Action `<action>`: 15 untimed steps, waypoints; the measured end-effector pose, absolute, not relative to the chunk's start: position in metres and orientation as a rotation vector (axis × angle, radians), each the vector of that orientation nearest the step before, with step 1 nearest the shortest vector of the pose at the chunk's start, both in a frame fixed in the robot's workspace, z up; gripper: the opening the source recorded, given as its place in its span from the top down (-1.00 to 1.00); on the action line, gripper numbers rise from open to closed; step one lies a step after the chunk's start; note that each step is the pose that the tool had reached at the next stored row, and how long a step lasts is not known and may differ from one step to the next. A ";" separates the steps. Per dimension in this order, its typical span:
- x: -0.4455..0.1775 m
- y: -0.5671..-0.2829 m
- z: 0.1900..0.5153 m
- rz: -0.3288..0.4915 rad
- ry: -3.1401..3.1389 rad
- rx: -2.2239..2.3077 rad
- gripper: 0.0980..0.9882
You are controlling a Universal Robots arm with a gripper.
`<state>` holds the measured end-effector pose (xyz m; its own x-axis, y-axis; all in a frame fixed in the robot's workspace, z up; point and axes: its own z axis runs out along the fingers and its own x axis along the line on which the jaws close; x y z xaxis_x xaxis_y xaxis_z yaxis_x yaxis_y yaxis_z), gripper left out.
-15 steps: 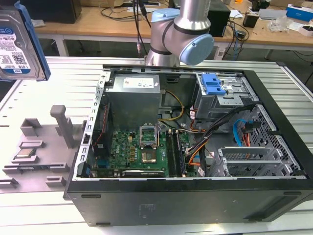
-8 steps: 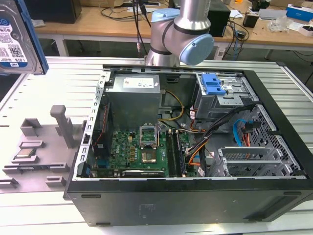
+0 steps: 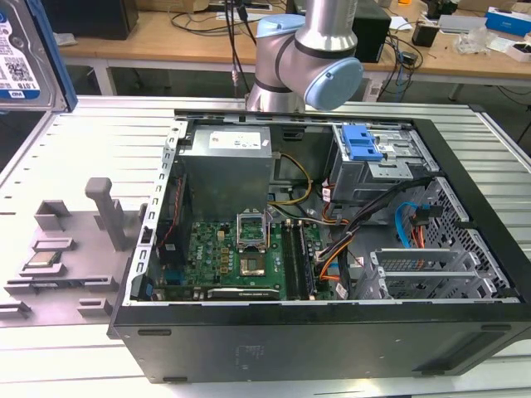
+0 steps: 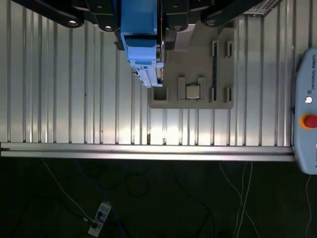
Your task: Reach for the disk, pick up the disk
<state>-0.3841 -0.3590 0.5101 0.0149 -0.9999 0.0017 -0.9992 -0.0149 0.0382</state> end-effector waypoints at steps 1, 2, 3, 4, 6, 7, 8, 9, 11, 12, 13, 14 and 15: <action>-0.384 -0.359 0.512 -0.040 -2.185 2.217 0.39; -0.384 -0.359 0.514 -0.040 -2.185 2.217 0.39; -0.384 -0.359 0.516 -0.040 -2.185 2.217 0.39; -0.384 -0.359 0.517 -0.040 -2.185 2.217 0.39; -0.384 -0.359 0.521 -0.040 -2.185 2.217 0.39; -0.384 -0.359 0.524 -0.040 -2.185 2.217 0.39; -0.384 -0.359 0.526 -0.040 -2.185 2.217 0.39; -0.384 -0.359 0.527 -0.040 -2.185 2.217 0.39; -0.384 -0.358 0.534 -0.040 -2.185 2.218 0.39; -0.384 -0.358 0.537 -0.040 -2.185 2.217 0.39; -0.384 -0.358 0.539 -0.040 -2.185 2.217 0.39; -0.384 -0.358 0.542 -0.040 -2.185 2.218 0.39; -0.384 -0.358 0.544 -0.040 -2.185 2.217 0.39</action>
<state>-0.3841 -0.3580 0.5436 0.0149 -0.9999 0.0017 -0.9992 -0.0148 0.0382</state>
